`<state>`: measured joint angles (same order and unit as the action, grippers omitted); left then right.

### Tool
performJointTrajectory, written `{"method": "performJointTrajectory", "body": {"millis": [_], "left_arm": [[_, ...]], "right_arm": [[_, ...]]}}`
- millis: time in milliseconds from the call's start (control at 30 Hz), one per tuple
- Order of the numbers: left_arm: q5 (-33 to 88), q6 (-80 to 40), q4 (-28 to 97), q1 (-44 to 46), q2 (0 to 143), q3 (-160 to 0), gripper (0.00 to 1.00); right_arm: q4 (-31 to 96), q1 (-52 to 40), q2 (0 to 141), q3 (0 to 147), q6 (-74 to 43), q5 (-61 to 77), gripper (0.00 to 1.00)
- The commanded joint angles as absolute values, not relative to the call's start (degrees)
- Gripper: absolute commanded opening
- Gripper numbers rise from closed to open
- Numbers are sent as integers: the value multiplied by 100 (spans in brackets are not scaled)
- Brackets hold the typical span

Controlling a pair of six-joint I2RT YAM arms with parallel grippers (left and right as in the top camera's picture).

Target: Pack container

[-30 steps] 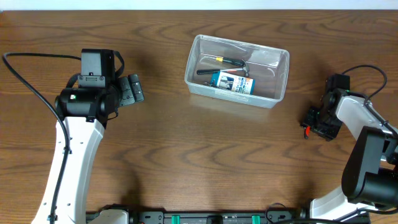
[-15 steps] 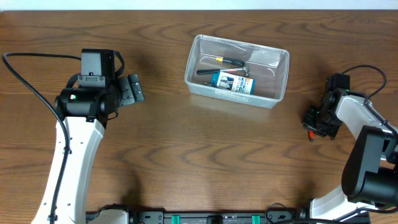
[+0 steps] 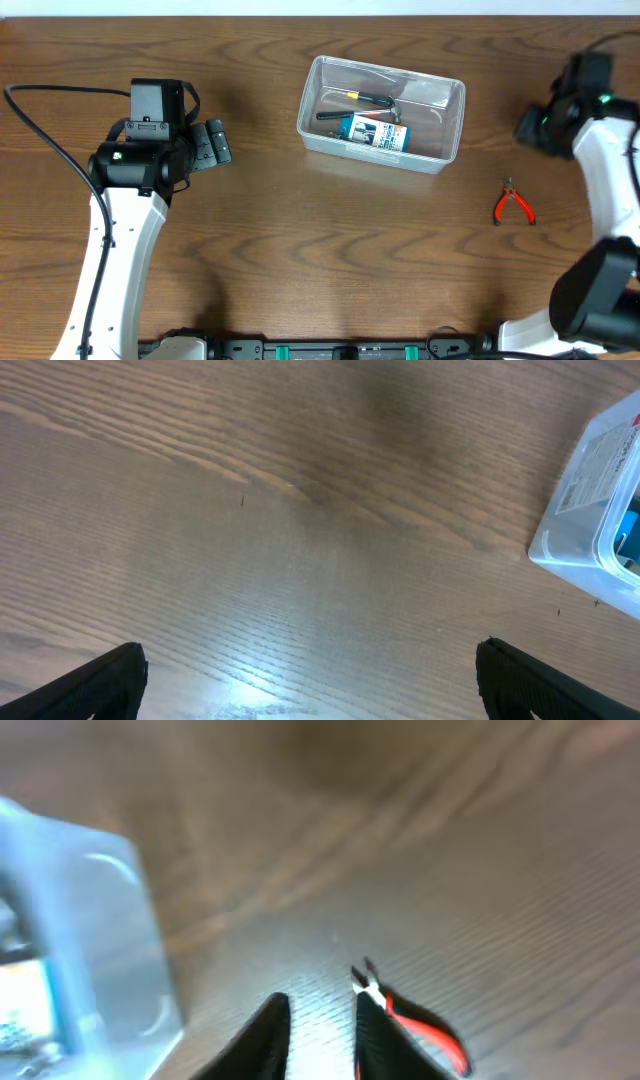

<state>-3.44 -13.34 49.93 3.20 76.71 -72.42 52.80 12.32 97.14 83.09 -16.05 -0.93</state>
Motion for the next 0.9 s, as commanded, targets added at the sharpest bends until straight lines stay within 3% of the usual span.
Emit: {"method": "performJointTrajectory", "body": {"millis": [0, 300, 667, 867], "left_arm": [[-434, -1361, 5013, 292, 7673, -7310, 98], [-434, -1361, 5013, 292, 7673, -7310, 98], [-434, -1361, 5011, 292, 7673, -7310, 98], [-434, -1361, 5011, 292, 7673, -7310, 98]], "right_arm": [[5581, 1269, 9579, 8650, -1566, -178, 35], [6005, 1181, 9581, 8130, -1774, -220, 37], [4888, 1184, 9581, 6464, -1887, -281, 40], [4278, 1203, 9588, 5699, -2099, -283, 34]]}}
